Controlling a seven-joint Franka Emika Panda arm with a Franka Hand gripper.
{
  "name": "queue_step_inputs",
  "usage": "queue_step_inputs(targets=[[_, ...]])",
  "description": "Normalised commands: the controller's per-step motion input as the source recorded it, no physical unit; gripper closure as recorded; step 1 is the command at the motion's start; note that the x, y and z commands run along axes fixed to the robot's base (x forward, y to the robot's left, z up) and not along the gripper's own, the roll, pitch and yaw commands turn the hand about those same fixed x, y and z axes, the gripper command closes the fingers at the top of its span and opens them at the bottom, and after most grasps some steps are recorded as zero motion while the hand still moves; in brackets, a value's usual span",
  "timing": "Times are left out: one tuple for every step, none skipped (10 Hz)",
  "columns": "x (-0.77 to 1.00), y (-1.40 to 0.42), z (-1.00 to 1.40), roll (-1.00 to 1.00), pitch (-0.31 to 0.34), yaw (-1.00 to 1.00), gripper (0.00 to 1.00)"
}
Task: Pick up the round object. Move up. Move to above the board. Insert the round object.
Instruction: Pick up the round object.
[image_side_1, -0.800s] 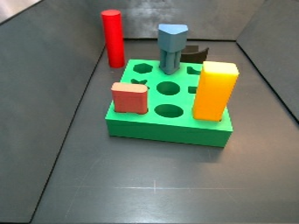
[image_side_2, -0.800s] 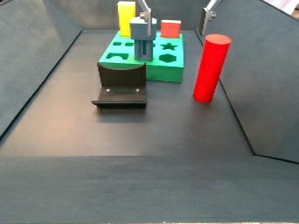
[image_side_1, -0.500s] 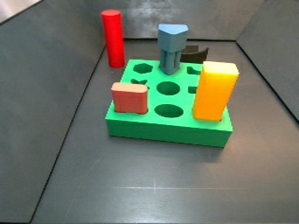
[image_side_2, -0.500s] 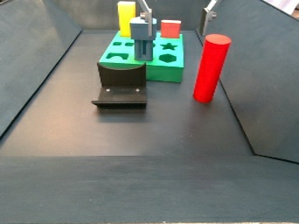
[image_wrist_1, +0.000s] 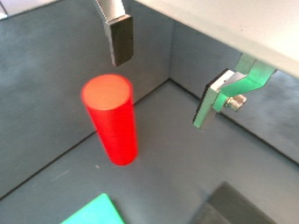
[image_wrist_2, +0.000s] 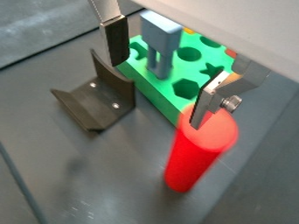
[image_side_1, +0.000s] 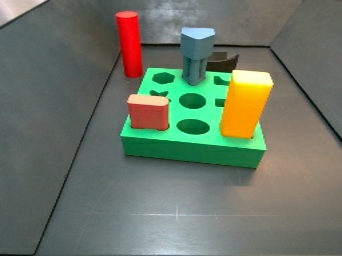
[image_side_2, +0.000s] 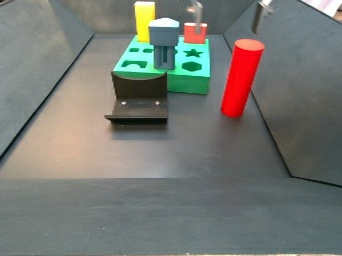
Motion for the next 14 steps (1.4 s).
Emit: queue_step_inputs(targets=[[-0.96, -0.20, -0.28, 0.15, -0.200, 0.07, 0.00], [-0.92, -0.18, -0.17, 0.12, -0.184, 0.07, 0.00], [-0.89, -0.17, 0.00, 0.09, -0.163, 0.06, 0.00], [-0.31, -0.13, -0.12, 0.11, -0.076, 0.12, 0.00], [-0.03, -0.11, -0.33, 0.16, -0.004, 0.12, 0.00], [-0.05, -0.08, -0.43, 0.15, -0.004, 0.09, 0.00], [0.00, 0.00, -0.36, 0.15, 0.000, 0.02, 0.00], [0.13, 0.00, -0.21, 0.11, 0.034, 0.03, 0.00], [0.14, 0.00, -0.17, 0.09, 0.044, 0.01, 0.00], [0.00, 0.00, -0.23, 0.02, 0.000, 0.00, 0.00], [-0.08, 0.00, -0.27, 0.00, -0.029, 0.00, 0.00], [-0.03, 0.00, -0.32, 0.00, -0.019, 0.00, 0.00], [0.00, 0.00, -0.41, 0.04, -0.001, 0.00, 0.00], [0.00, 0.00, -0.40, 0.04, 0.000, 0.00, 0.00]])
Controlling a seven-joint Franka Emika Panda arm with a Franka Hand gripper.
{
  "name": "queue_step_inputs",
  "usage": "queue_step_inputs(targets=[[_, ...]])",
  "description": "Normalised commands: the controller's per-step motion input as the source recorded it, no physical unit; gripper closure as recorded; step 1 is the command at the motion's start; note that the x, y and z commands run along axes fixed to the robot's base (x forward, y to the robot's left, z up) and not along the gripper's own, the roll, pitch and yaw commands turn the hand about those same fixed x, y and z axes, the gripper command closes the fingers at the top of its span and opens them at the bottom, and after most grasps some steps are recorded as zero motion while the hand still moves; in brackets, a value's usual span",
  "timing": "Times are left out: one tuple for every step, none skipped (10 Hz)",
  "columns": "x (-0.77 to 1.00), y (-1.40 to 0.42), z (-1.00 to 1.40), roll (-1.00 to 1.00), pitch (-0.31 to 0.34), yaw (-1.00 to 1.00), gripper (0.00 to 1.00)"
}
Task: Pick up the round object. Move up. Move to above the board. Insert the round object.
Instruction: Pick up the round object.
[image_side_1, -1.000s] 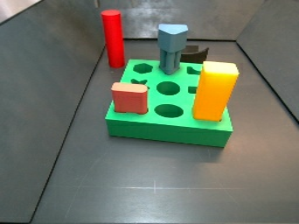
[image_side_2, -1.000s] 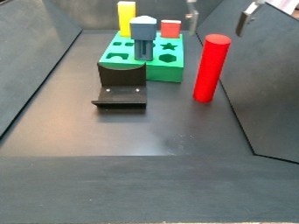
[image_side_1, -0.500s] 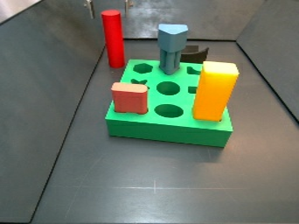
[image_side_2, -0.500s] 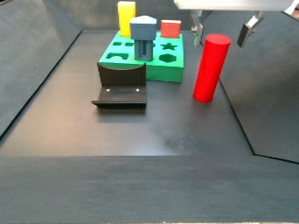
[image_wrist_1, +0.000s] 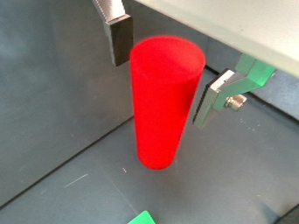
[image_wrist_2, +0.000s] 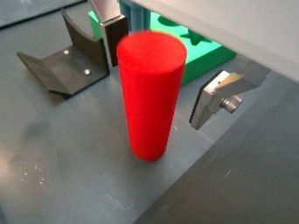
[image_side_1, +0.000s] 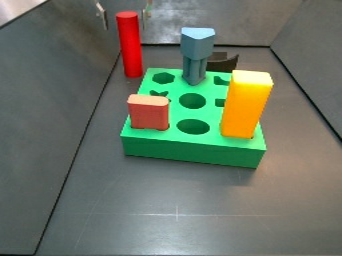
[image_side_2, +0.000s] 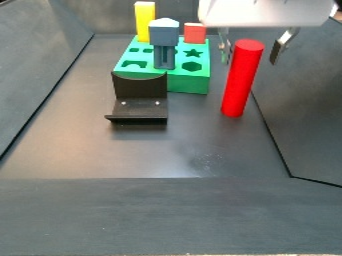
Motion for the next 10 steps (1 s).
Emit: queue_step_inputs(targets=[[-0.01, 0.00, -0.29, 0.00, -0.019, 0.00, 0.00], [-0.12, 0.00, -0.02, -0.04, -0.066, -0.01, 0.00], [0.00, 0.00, 0.00, 0.00, 0.000, 0.00, 0.00], [0.00, 0.00, 0.00, 0.00, 0.000, 0.00, 1.00], [0.00, 0.00, 0.00, 0.00, 0.000, 0.00, 1.00], [0.00, 0.00, 0.00, 0.00, 0.000, 0.00, 1.00], [0.00, 0.00, 0.00, 0.00, 0.000, 0.00, 1.00], [0.00, 0.00, 0.00, 0.00, 0.000, 0.00, 1.00], [0.00, 0.00, 0.00, 0.00, 0.000, 0.00, 1.00], [0.00, 0.00, 0.00, 0.00, 0.000, 0.00, 1.00]])
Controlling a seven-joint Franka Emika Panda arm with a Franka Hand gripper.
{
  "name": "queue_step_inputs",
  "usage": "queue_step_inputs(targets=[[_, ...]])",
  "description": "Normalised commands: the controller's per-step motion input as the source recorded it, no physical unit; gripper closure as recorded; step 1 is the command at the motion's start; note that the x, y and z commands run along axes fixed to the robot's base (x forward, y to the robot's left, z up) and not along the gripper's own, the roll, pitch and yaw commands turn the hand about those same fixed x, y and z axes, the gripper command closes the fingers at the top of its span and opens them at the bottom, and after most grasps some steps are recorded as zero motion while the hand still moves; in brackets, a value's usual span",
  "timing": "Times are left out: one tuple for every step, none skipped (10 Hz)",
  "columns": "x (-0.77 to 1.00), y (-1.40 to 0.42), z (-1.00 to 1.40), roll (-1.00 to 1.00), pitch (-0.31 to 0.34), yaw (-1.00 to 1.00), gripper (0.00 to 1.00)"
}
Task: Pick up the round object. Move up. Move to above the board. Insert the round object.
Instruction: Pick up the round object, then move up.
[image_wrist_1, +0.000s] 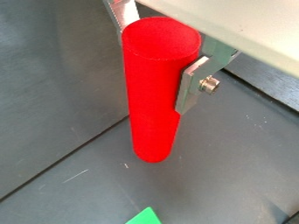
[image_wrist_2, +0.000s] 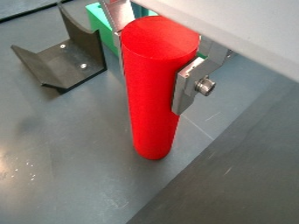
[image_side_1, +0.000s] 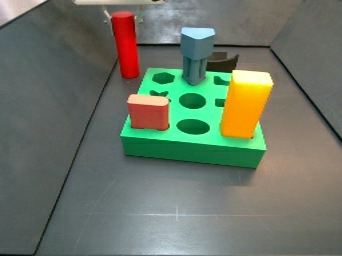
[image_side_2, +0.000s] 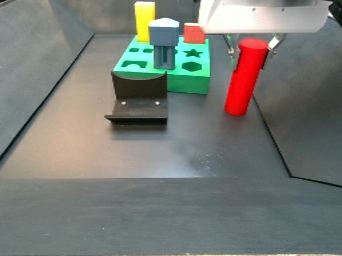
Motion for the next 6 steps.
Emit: queue_step_inputs(targets=[[0.00, 0.00, 0.00, 0.00, 0.000, 0.00, 1.00], [0.00, 0.00, 0.00, 0.00, 0.000, 0.00, 1.00], [0.00, 0.00, 0.00, 0.00, 0.000, 0.00, 1.00], [0.00, 0.00, 0.00, 0.00, 0.000, 0.00, 1.00], [0.00, 0.00, 0.83, 0.00, 0.000, 0.00, 1.00], [0.00, -0.05, 0.82, 0.00, 0.004, -0.02, 1.00]])
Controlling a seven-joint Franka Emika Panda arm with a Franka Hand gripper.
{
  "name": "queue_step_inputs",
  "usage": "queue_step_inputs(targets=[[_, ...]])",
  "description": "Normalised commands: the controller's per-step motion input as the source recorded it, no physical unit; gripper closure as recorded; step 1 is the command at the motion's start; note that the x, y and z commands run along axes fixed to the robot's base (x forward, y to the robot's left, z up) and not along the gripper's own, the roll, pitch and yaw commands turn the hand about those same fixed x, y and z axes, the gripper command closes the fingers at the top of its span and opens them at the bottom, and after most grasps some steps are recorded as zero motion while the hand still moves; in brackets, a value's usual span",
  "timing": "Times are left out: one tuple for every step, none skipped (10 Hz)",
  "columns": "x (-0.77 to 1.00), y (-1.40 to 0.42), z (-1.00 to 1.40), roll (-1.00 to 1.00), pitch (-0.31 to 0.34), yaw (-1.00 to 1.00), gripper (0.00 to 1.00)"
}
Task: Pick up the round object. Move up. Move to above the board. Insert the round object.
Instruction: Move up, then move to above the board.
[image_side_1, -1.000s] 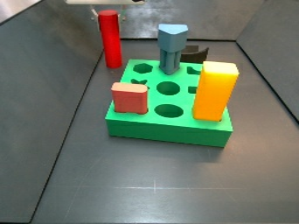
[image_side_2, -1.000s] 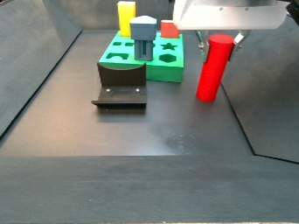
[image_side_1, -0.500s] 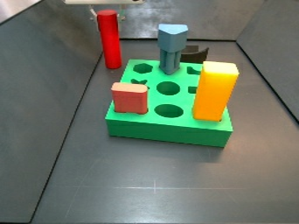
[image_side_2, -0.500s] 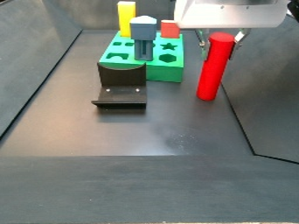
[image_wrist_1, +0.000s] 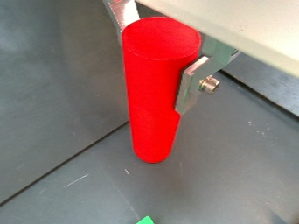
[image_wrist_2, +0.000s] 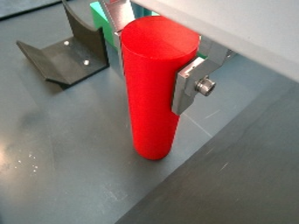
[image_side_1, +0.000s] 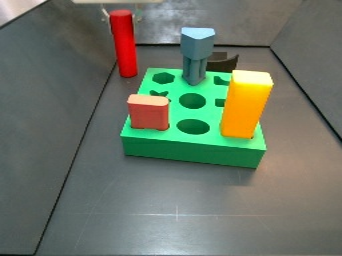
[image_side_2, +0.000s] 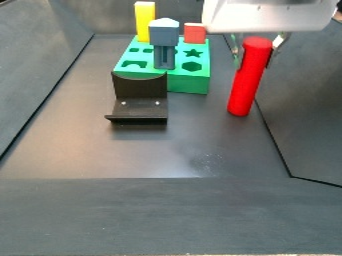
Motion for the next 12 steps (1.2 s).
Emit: queue_step_inputs(targets=[[0.00, -0.06, 0.75, 0.01, 0.016, -0.03, 1.00], [-0.01, -0.03, 0.60, 0.02, 0.031, -0.02, 1.00], [-0.01, -0.02, 0.47, 0.04, 0.041, -0.02, 1.00], [0.00, 0.00, 0.32, 0.06, 0.053, -0.02, 1.00], [0.15, 0.27, 1.00, -0.14, -0.030, -0.01, 1.00], [0.16, 0.28, 1.00, -0.13, -0.016, -0.01, 1.00], [0.14, 0.26, 1.00, -0.13, 0.020, -0.03, 1.00], [0.13, 0.24, 1.00, -0.11, 0.032, -0.03, 1.00], [0.11, 0.22, 1.00, -0.09, 0.047, -0.03, 1.00], [0.10, 0.20, 1.00, -0.08, 0.058, -0.03, 1.00], [0.09, 0.19, 1.00, -0.07, 0.064, -0.03, 1.00], [0.07, 0.16, 1.00, -0.05, 0.069, -0.04, 1.00]])
